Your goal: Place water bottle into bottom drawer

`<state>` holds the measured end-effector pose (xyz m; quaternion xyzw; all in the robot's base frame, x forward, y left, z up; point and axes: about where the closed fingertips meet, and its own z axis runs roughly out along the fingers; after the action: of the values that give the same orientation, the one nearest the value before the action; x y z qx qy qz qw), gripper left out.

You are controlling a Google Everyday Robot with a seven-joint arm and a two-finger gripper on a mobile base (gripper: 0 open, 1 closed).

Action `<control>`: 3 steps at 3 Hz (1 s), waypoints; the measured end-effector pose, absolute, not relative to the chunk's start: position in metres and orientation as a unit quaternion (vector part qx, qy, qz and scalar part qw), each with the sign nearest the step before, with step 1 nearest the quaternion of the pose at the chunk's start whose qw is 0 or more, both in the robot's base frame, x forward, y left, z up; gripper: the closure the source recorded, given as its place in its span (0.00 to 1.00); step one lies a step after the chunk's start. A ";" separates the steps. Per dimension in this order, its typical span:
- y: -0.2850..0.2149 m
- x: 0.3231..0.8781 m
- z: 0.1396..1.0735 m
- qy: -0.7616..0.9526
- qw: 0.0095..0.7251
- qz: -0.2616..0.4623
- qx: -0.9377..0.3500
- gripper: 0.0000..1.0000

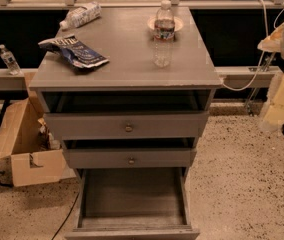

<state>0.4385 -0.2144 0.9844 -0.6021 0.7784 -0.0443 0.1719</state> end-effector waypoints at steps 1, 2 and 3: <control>-0.214 0.439 0.984 0.778 0.172 -0.044 -0.602 0.00; -0.210 0.453 0.982 0.780 0.199 -0.030 -0.592 0.00; -0.199 0.491 0.977 0.794 0.244 -0.010 -0.557 0.00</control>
Offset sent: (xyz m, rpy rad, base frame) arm 0.0388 0.0110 -0.0094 0.1527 -0.0481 -0.0279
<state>0.4909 -0.1986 0.9774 -0.5573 0.7935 -0.0098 0.2443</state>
